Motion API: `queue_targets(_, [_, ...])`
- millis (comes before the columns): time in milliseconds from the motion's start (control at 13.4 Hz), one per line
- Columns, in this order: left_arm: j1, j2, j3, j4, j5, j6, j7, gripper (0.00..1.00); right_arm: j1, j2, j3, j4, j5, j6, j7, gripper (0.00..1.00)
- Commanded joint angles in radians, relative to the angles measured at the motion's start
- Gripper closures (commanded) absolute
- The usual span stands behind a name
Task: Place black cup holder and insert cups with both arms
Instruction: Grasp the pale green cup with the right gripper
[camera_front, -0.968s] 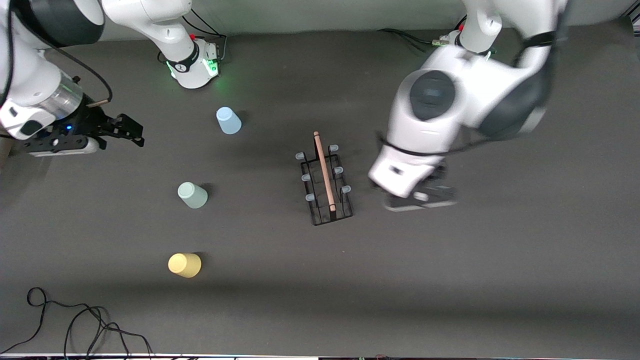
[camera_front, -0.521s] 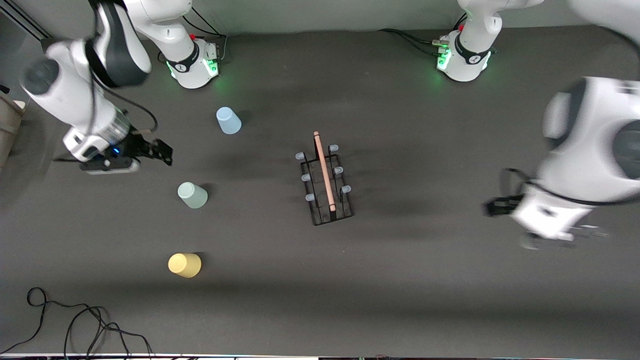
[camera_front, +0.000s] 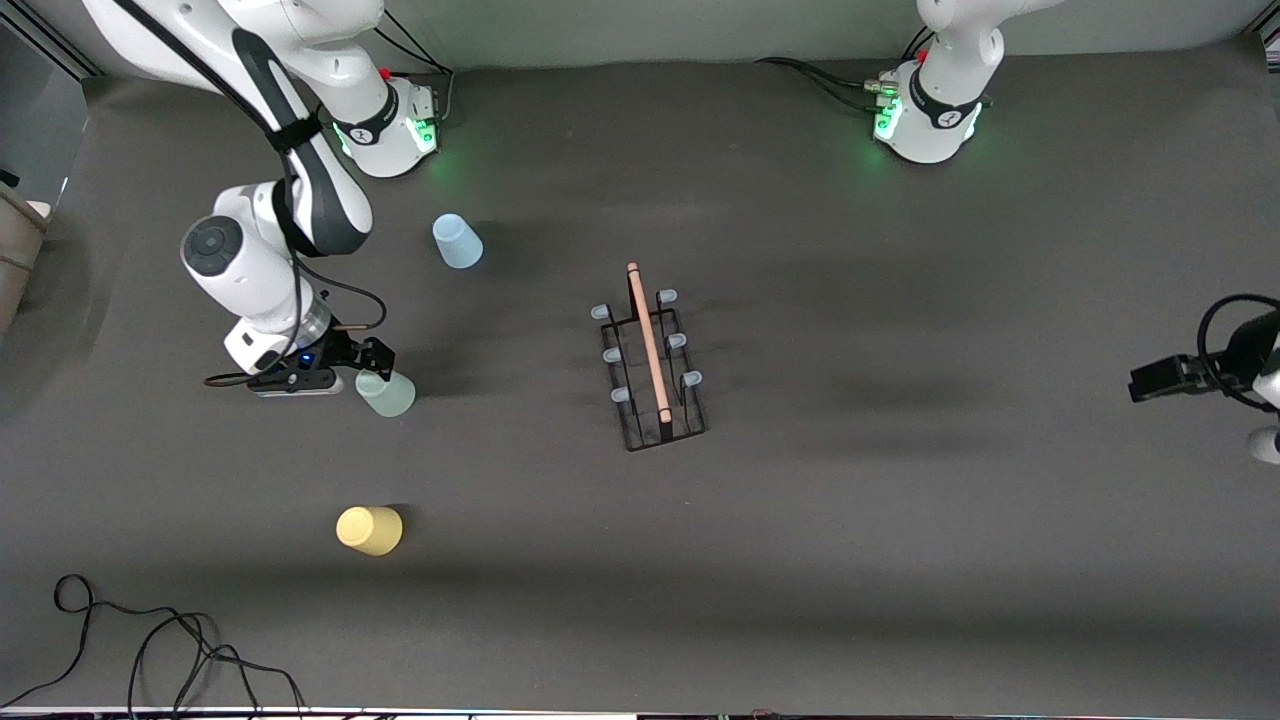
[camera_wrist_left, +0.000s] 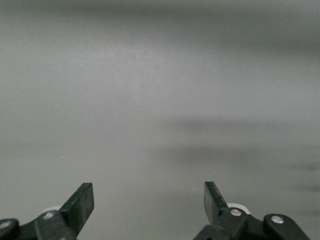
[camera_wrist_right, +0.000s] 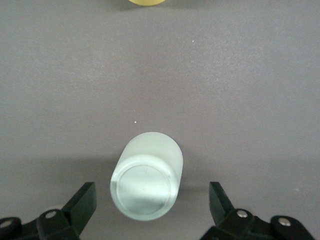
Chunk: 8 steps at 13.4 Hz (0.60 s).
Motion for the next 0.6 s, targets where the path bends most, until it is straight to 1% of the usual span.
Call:
queue_targets(0, [0.026,-0.102,-0.003,-0.083,-0.033,0.001,0.029,0.02,0.010,0.017,-0.001,-0.007,-0.005,0.033,-0.008,0.00])
queue_targets(74, [0.027,-0.112,-0.003,-0.096,-0.033,-0.002,0.031,0.02,0.012,0.033,-0.001,-0.006,-0.005,0.038,-0.008,0.00])
queue_targets(149, [0.026,-0.143,-0.002,-0.131,-0.033,0.007,0.029,0.02,0.013,0.053,-0.001,-0.006,-0.005,0.062,-0.008,0.00])
queue_targets(223, [0.027,-0.187,-0.002,-0.187,-0.033,0.025,0.029,0.02,0.019,0.067,-0.001,-0.004,-0.005,0.076,-0.008,0.00])
queue_targets(298, [0.033,-0.236,0.003,-0.247,-0.034,0.051,0.029,0.02,0.031,0.073,-0.001,-0.003,-0.005,0.077,-0.008,0.20])
queue_targets(372, [0.051,-0.261,0.010,-0.272,-0.051,0.071,0.037,0.02,0.032,0.072,-0.001,-0.003,-0.005,0.076,-0.008,0.44])
queue_targets(447, [0.055,-0.285,0.013,-0.286,-0.078,0.049,0.082,0.02,0.032,0.066,-0.001,0.000,-0.005,0.071,-0.010,0.56])
queue_targets(521, [0.055,-0.324,0.015,-0.329,-0.088,0.038,0.122,0.02,0.032,0.055,-0.003,0.005,-0.005,0.067,-0.014,0.60])
